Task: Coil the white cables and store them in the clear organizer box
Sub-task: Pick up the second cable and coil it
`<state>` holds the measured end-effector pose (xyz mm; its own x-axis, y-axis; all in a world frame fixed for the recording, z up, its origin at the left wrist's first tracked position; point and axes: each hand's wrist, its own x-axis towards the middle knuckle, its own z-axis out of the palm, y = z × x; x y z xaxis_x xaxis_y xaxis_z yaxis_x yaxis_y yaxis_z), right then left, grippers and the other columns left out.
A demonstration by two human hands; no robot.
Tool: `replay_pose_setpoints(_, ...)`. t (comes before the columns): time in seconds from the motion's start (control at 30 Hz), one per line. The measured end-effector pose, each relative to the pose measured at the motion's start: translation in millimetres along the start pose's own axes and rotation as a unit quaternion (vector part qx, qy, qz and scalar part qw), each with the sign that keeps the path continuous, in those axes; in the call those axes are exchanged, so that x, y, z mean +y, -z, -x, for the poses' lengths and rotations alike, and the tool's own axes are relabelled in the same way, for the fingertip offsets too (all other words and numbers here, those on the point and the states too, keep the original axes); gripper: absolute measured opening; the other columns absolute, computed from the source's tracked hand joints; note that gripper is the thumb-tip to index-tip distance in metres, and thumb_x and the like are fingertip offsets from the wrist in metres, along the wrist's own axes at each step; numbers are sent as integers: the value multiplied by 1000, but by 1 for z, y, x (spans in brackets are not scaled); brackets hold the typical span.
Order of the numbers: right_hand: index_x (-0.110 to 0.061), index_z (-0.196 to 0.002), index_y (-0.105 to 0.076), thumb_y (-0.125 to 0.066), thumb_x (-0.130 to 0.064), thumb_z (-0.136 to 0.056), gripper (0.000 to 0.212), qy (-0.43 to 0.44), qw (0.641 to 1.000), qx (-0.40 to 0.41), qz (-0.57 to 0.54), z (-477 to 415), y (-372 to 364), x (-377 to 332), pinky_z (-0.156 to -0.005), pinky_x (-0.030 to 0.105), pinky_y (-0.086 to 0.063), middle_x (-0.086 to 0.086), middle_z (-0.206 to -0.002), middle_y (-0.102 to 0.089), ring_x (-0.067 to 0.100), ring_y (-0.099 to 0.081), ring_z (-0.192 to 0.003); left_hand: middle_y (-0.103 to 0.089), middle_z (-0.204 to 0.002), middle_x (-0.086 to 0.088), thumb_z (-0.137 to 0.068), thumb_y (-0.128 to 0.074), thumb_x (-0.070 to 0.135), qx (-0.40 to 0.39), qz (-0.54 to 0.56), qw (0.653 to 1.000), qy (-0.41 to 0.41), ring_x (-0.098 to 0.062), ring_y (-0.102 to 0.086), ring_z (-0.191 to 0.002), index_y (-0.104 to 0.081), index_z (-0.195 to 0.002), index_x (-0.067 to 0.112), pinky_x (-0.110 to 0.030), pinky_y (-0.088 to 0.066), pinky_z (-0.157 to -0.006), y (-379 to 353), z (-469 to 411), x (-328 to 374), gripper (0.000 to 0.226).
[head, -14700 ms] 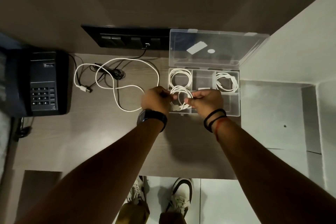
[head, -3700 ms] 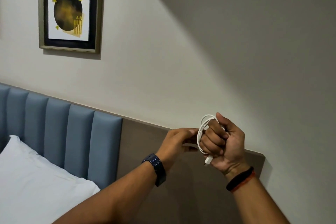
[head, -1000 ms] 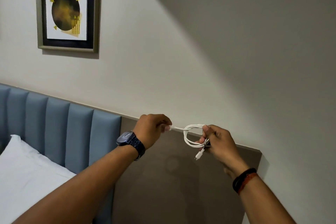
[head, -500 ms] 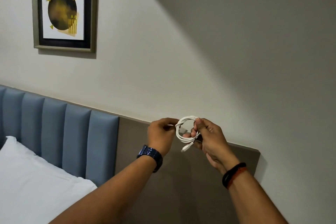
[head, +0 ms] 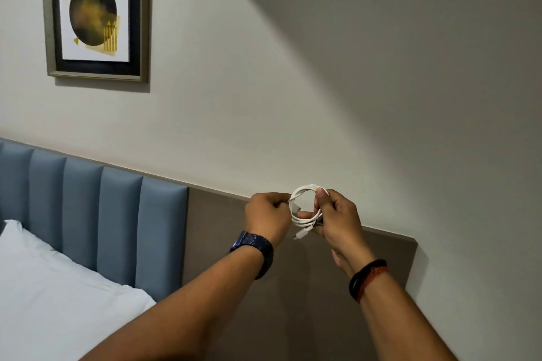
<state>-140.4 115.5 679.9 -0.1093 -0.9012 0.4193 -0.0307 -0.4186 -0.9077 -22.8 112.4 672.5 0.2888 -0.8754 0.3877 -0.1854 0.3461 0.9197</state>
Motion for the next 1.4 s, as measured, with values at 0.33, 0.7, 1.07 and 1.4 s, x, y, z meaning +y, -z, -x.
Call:
replay_pose_setpoints(0.33,-7,-79,-64,-54,-23,-93,23,-54,992,-64,-91,3,9,3,-56,28,-56,12,-73,-73,25,-73,-72,-76,-84,-15,-79,-73,21,-113,156,978,85,-30,-72,-83,-73,-79,6,-41,-58,-82,7,-9,0,14)
replay_pose_setpoints(0.7,-3,-88,-66,-79,-9,-71,22,-64,996,43,-53,8,13,10,-51,23,-54,12,-79,-74,16,-73,-64,-75,-72,-11,-73,-78,14,-21,187,979,79,-20,-68,-61,-75,-62,12,-37,-60,-76,3,-8,5,12)
replay_pose_setpoints(1.07,-7,-82,-68,-76,10,-65,25,-59,994,9,-92,10,16,6,-58,23,-57,6,-68,-74,17,-72,-68,-74,-72,-14,-74,-77,16,26,199,977,71,-26,-68,-67,-74,-58,15,-46,-58,-82,3,-9,9,17)
replay_pose_setpoints(1.4,-17,-77,-72,-70,2,-78,19,-29,997,78,7,8,16,17,-61,21,-52,1,-75,-72,8,-64,-65,-73,-67,-13,-75,-76,18,28,173,983,48,-18,-63,-56,-75,-68,10,-38,-59,-72,1,-8,9,10)
